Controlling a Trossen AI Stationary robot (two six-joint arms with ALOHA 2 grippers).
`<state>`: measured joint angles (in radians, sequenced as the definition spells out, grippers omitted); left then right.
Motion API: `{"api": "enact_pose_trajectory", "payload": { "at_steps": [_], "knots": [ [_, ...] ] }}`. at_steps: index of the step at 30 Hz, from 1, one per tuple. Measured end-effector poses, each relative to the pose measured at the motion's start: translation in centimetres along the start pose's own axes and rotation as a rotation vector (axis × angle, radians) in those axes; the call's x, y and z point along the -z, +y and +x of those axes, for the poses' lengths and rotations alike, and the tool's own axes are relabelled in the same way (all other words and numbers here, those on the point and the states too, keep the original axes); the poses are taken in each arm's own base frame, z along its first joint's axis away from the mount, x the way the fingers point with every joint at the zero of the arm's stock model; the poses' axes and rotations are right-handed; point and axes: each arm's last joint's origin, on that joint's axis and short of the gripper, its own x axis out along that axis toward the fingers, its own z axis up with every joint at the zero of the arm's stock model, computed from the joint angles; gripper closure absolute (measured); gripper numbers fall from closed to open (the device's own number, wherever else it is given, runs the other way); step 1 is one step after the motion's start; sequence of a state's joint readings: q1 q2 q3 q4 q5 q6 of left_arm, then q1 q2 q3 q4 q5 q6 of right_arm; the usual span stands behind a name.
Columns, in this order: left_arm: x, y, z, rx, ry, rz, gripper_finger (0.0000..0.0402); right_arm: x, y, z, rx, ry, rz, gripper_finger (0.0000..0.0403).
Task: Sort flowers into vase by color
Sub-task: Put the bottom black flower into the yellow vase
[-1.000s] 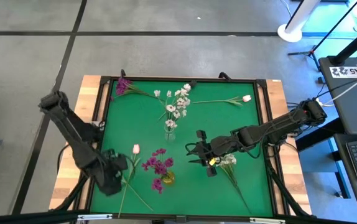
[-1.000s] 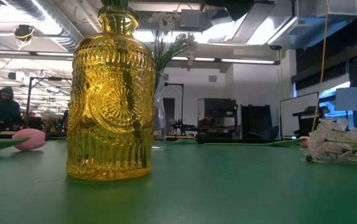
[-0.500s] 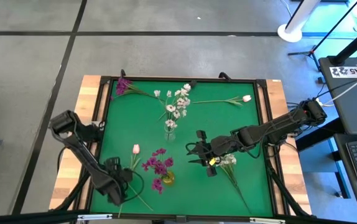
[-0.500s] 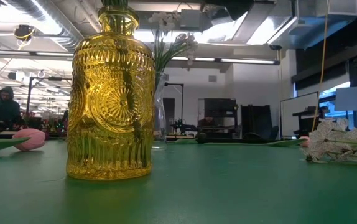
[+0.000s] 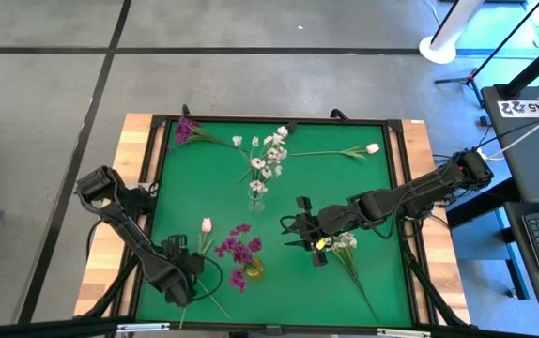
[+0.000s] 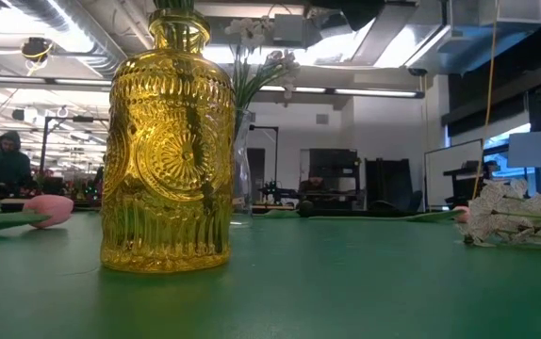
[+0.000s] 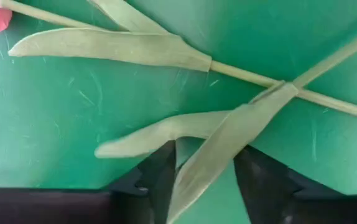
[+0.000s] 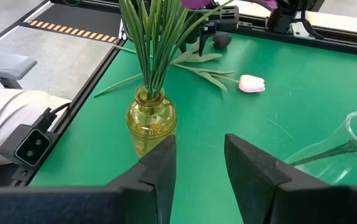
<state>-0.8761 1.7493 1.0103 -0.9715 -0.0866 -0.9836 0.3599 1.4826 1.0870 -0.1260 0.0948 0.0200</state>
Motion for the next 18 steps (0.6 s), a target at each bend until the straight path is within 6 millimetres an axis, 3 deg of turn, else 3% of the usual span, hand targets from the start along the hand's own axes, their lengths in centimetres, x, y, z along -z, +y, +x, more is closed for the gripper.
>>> {"api": "enact_pose_trajectory", "payload": {
  "at_steps": [8, 18],
  "knots": [
    [0.9, 1.2, -0.4, -0.116, 0.134, 0.002, 0.0385, 0.0, 0.0, 0.0, 0.001, -0.002, 0.000, 0.0267],
    [0.8, 2.1, -6.2, -0.304, 0.225, -0.001, 0.0398, -0.1, 0.0, -0.1, 0.001, -0.006, 0.000, 0.0267]
  ]
}}
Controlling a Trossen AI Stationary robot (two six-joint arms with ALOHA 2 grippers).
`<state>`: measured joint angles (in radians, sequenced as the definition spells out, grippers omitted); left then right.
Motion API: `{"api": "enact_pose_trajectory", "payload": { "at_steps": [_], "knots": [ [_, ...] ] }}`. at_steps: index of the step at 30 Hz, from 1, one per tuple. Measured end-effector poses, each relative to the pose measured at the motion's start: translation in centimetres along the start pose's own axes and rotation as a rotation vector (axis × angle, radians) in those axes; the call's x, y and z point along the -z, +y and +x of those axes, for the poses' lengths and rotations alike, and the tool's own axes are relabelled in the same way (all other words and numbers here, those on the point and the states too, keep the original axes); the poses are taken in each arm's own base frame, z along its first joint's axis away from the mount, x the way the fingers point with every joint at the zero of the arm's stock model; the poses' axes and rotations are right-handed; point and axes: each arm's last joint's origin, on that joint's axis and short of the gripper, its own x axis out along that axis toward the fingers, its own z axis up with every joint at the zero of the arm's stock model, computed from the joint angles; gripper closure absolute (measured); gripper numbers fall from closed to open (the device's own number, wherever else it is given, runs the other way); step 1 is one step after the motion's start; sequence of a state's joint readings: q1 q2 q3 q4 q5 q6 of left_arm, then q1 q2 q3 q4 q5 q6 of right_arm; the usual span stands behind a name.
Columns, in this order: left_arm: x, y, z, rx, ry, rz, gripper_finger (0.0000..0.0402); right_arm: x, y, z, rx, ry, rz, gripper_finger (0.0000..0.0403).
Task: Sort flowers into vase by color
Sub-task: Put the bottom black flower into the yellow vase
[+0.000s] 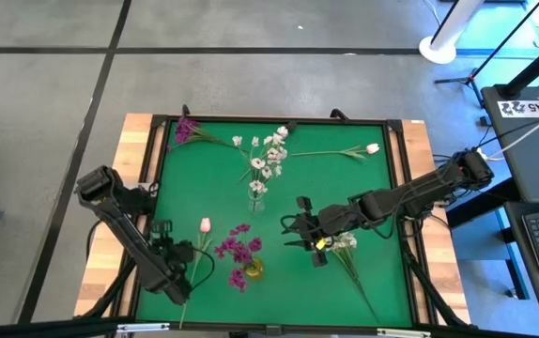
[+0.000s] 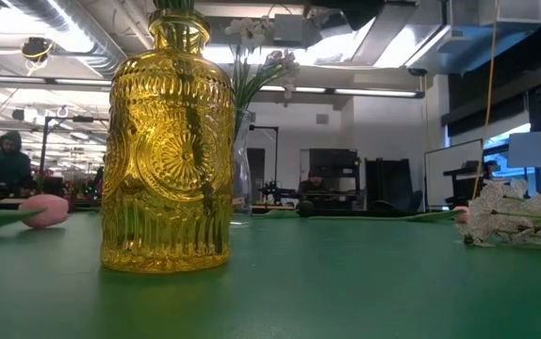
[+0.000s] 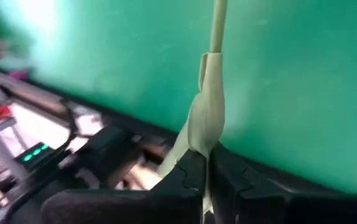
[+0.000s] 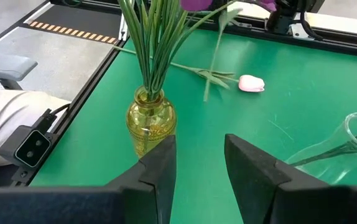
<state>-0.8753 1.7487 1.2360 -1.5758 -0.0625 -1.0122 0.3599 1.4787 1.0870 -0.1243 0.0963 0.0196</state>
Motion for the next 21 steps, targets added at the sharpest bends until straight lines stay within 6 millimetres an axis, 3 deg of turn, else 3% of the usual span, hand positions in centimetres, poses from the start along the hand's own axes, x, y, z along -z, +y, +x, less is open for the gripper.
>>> {"api": "enact_pose_trajectory", "payload": {
  "at_steps": [10, 21],
  "knots": [
    [0.1, 2.4, -5.5, 0.120, -0.323, -0.162, 0.0399, -1.0, -0.3, -1.8, 0.054, -0.051, -0.023, 0.0267],
    [0.4, 7.4, -8.1, 0.159, -0.574, -0.349, 0.0399, -1.9, -0.7, -3.4, 0.127, -0.112, -0.055, 0.0267]
  ]
}}
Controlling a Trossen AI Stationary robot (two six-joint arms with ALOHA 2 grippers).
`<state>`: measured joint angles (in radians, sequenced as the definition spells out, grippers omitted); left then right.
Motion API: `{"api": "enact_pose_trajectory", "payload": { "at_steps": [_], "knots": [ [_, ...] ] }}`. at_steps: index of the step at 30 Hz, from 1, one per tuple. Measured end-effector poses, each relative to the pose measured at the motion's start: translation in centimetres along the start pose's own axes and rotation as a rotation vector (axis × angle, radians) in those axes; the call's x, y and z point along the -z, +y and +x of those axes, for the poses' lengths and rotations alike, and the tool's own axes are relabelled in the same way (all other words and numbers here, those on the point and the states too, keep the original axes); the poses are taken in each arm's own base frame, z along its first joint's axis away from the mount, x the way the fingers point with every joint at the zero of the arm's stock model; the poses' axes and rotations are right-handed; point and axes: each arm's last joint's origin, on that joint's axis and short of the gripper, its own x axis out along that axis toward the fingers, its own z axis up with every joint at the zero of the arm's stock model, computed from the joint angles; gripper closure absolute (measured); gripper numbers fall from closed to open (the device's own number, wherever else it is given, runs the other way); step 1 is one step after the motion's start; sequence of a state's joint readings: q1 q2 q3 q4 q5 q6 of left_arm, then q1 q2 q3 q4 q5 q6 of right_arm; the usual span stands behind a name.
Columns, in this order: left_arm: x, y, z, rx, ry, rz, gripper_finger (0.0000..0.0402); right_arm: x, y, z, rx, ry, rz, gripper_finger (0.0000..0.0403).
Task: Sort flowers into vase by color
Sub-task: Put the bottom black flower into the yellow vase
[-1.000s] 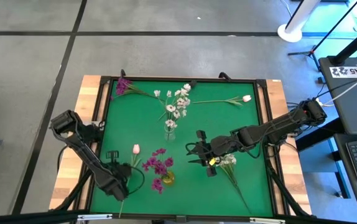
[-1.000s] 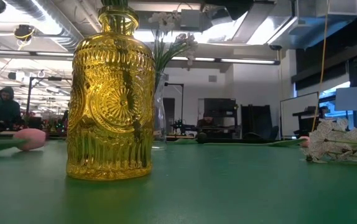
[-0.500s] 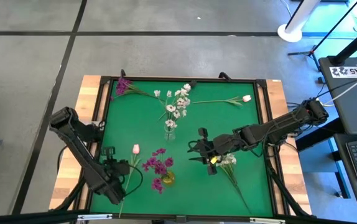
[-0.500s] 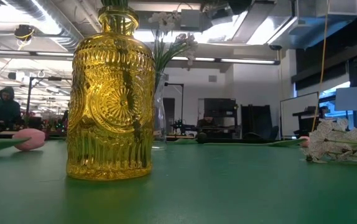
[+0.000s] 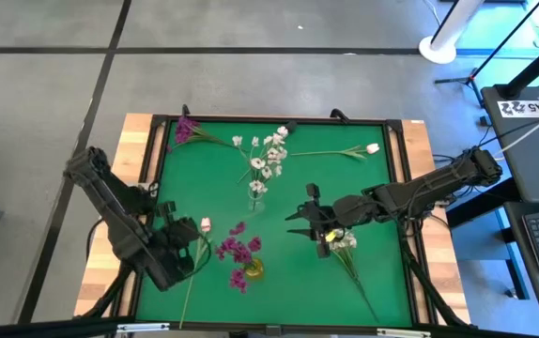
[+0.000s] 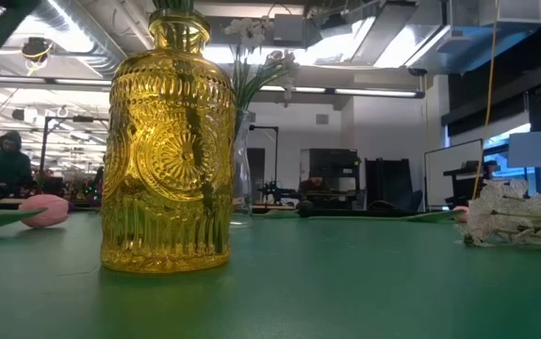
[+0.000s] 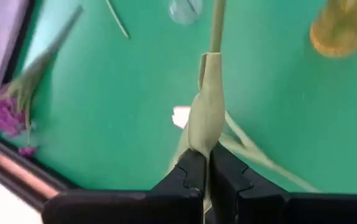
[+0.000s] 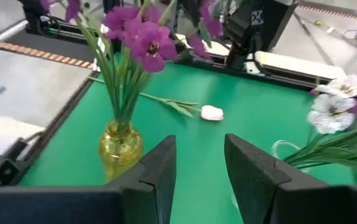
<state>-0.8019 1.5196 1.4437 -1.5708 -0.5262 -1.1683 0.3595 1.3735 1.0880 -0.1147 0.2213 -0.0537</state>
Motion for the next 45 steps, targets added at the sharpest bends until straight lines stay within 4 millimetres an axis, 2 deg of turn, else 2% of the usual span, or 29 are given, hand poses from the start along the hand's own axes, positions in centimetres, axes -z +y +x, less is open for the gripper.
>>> {"api": "enact_pose_trajectory", "payload": {
  "at_steps": [5, 12, 17, 22, 25, 29, 33, 36, 39, 41, 45],
  "knots": [
    [-1.5, 2.3, -0.4, -0.060, -0.162, -0.029, 0.0400, -1.1, -0.2, -0.1, 0.061, -0.110, -0.068, 0.0267],
    [-3.9, 4.9, -0.9, -0.156, -0.322, -0.029, 0.0399, -3.3, -0.6, -0.6, 0.174, -0.309, -0.252, 0.0267],
    [-5.6, 5.8, -1.3, -0.273, -0.466, -0.015, 0.0399, -4.5, -0.9, -1.2, 0.211, -0.437, -0.233, 0.0267],
    [-6.6, 6.7, -0.8, -0.392, -0.522, -0.006, 0.0399, -4.9, -0.9, -1.4, 0.188, -0.495, -0.101, 0.0267],
    [-7.0, 7.1, -0.5, -0.432, -0.512, 0.019, 0.0399, -4.8, -1.5, -1.2, 0.081, -0.515, 0.039, 0.0267],
    [-7.4, 7.2, -0.3, -0.451, -0.501, 0.065, 0.0399, -4.8, -3.8, -1.1, -0.026, -0.534, 0.202, 0.0267],
    [-7.7, 6.7, -0.3, -0.386, -0.486, 0.075, 0.0399, -4.5, -6.4, -0.9, 0.022, -0.531, 0.252, 0.0267],
    [-8.0, 6.1, -0.2, -0.261, -0.435, 0.074, 0.0400, -4.2, -7.7, -0.8, 0.095, -0.520, 0.156, 0.0267],
    [-8.2, 5.9, 0.0, -0.177, -0.399, 0.052, 0.0400, -4.0, -7.8, -0.7, 0.149, -0.478, -0.071, 0.0267],
    [-8.2, 6.0, 0.2, -0.155, -0.379, 0.030, 0.0401, -3.9, -7.1, -0.6, 0.175, -0.441, -0.225, 0.0267],
    [-8.3, 6.4, 0.5, -0.131, -0.327, -0.021, 0.0401, -4.0, -5.1, -0.8, 0.331, -0.362, -0.396, 0.0267]
  ]
}}
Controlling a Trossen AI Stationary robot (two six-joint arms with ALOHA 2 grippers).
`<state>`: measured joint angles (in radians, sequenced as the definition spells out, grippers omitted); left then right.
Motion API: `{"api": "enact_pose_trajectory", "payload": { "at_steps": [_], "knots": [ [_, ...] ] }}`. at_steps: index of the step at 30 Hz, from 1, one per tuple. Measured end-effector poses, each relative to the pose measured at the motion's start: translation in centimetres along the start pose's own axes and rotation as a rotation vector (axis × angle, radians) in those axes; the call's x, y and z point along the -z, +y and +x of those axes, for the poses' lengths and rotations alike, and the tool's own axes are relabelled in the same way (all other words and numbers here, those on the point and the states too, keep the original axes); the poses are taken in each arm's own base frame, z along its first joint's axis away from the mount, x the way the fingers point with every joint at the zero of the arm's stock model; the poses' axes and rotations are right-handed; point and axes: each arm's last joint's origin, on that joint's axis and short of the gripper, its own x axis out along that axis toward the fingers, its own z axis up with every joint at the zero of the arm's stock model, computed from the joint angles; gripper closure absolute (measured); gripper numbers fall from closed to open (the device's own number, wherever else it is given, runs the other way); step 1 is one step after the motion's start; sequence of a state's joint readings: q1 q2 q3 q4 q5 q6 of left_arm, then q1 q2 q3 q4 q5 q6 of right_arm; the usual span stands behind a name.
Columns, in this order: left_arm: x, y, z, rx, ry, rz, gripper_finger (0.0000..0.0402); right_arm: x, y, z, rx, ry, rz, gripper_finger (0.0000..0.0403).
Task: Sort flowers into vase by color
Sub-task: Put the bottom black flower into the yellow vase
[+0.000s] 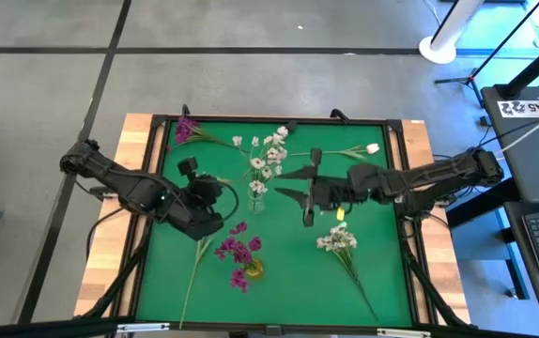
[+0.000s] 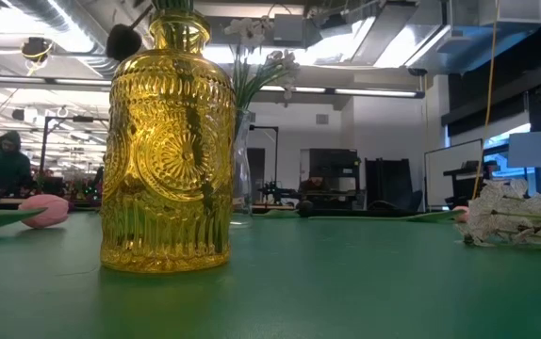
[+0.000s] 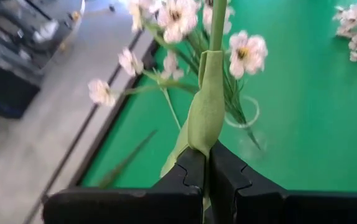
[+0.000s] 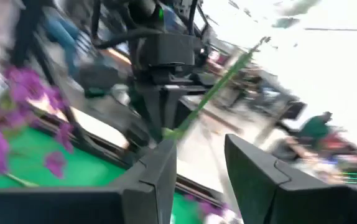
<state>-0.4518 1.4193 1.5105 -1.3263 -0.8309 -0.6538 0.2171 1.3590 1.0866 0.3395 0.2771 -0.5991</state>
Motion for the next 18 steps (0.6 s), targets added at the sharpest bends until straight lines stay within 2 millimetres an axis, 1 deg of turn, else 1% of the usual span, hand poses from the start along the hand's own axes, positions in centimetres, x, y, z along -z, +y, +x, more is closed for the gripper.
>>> {"api": "enact_pose_trajectory", "payload": {
  "at_steps": [3, 5, 8, 12, 14, 18],
  "knots": [
    [0.0, 0.5, 0.6, 0.009, 0.063, -0.039, 0.0401, -1.1, 1.7, -0.7, 0.042, 0.036, -0.110, 0.0267],
    [0.0, 0.9, 1.0, 0.021, 0.104, -0.061, 0.0401, -2.0, 2.7, -1.2, 0.048, 0.061, -0.146, 0.0267],
    [-0.1, 1.2, 1.5, 0.049, 0.154, -0.079, 0.0401, -3.4, 3.5, -1.2, 0.038, 0.136, -0.185, 0.0267],
    [-0.2, 1.4, 1.8, 0.120, 0.218, -0.071, 0.0401, -4.6, 4.1, 0.4, 0.007, 0.244, -0.241, 0.0267],
    [-0.2, 1.3, 1.9, 0.160, 0.236, -0.053, 0.0401, -5.0, 4.5, 1.6, -0.015, 0.278, -0.275, 0.0267],
    [-0.2, 1.1, 1.8, 0.213, 0.261, -0.055, 0.0401, -5.4, 5.7, 4.0, -0.027, 0.319, -0.401, 0.0267]
  ]
}}
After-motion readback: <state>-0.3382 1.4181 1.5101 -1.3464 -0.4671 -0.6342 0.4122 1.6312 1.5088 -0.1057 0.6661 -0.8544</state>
